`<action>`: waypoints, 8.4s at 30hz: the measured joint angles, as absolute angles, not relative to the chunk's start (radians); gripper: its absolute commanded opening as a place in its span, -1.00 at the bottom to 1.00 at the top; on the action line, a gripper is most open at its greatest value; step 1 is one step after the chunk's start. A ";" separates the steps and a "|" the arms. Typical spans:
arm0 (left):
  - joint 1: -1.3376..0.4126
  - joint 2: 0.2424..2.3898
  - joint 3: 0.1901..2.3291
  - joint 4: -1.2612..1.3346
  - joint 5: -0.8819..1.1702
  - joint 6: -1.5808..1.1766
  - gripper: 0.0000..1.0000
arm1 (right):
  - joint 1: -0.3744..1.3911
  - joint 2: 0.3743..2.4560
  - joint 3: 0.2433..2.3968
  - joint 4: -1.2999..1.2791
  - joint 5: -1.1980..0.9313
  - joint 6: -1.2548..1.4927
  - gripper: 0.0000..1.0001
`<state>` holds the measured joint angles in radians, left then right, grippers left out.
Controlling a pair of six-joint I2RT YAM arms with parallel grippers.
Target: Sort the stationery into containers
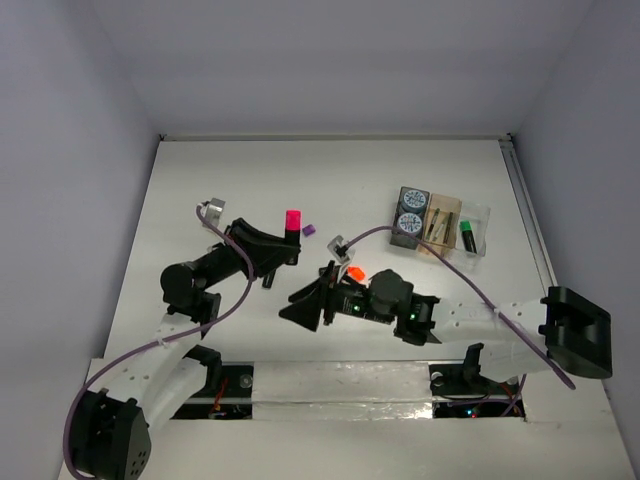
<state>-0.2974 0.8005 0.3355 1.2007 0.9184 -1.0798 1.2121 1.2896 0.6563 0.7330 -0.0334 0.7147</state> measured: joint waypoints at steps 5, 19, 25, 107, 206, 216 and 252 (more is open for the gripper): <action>-0.330 0.801 0.339 1.211 0.816 -1.061 -1.00 | 1.225 1.280 0.638 0.600 -0.063 0.719 0.42; -0.377 0.802 0.335 1.185 0.749 -1.006 -1.00 | 1.200 0.953 0.600 0.345 0.045 0.644 0.64; -0.493 0.852 0.335 1.177 0.720 -0.965 -1.00 | 1.076 0.904 0.716 0.203 0.064 0.526 0.64; -0.640 0.651 0.160 0.745 0.538 -0.712 -0.59 | 0.031 1.336 1.015 -0.487 0.456 0.340 -0.88; -0.791 1.697 0.790 0.304 0.039 -0.146 -1.00 | 0.279 0.972 0.474 0.065 -0.702 0.555 0.12; -0.791 1.636 0.698 0.375 0.028 -0.254 -1.00 | 0.315 1.054 0.429 0.234 -0.656 0.662 0.24; -0.791 1.122 0.532 0.455 0.132 -0.404 -1.00 | 0.558 1.325 0.684 0.426 -0.516 0.731 0.19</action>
<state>-0.7910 1.1217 0.5316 0.4545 0.1318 -0.4038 0.5575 1.3247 0.6842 0.4259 -0.5156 0.7307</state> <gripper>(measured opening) 0.258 0.607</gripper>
